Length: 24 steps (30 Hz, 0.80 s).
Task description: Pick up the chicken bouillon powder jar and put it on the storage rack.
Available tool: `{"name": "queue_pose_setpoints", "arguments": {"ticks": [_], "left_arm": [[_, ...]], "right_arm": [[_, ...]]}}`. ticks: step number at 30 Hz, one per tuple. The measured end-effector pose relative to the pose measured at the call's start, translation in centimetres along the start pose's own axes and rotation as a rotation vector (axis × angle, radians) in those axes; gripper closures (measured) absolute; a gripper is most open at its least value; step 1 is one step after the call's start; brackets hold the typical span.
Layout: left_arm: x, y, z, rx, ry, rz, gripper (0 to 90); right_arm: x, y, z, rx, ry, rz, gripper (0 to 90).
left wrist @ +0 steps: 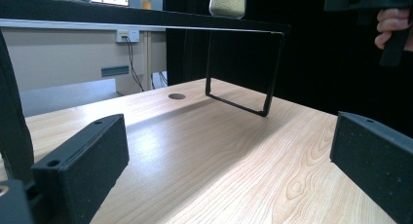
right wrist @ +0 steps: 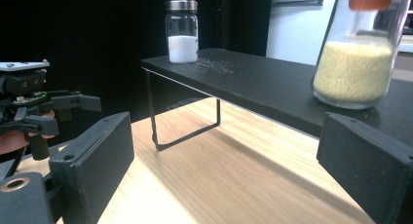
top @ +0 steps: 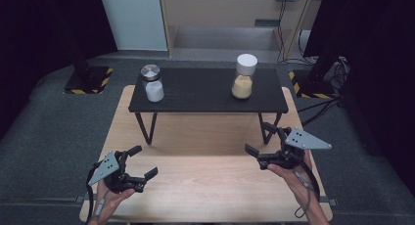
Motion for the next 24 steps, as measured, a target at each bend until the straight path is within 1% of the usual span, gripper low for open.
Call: {"name": "queue_pose_setpoints", "arguments": {"ticks": [1, 8, 12, 16, 17, 19, 21, 24], "left_arm": [[0.0, 0.0, 0.0, -0.001, 0.0, 0.001, 0.0], [0.0, 0.0, -0.1, -0.002, -0.001, 0.0, 0.0], [0.0, 0.0, 0.0, -0.002, -0.001, 0.002, 0.0], [0.0, 0.1, -0.1, 0.001, 0.002, -0.006, 0.0], [0.0, 0.1, 0.0, 0.002, 0.004, -0.003, 0.0], [0.0, 0.1, 0.0, 0.002, 0.004, -0.003, 0.0], [0.0, 0.0, 0.0, 0.0, 0.003, -0.001, 0.0], [0.0, -0.1, 0.0, -0.001, 0.001, 0.003, 0.0]], "right_arm": [[0.7, 0.2, -0.3, 0.009, -0.002, -0.004, 6.7], [3.0, 0.8, -0.9, 0.024, 0.009, -0.012, 6.9], [3.5, 0.9, -1.0, 0.036, -0.006, -0.025, 6.9], [3.9, 1.0, -1.0, 0.043, -0.01, -0.033, 6.9], [4.0, 0.9, -1.2, 0.056, -0.023, -0.04, 6.8], [4.3, 0.8, -1.3, 0.067, -0.024, -0.039, 6.8], [4.5, 0.7, -1.4, 0.085, -0.034, -0.05, 6.5], [5.0, 0.5, -1.4, 0.116, -0.029, -0.048, 6.2]]}}
Point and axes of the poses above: each handheld gripper's, and its own axes: y roughly forward along the jaws, x roughly out of its underside, z roughly to its right, the point moved 5 cm from there along y, roughly forward along the jaws, and after that the axes turned 5 degrees about -y, right-handed, at the moved point
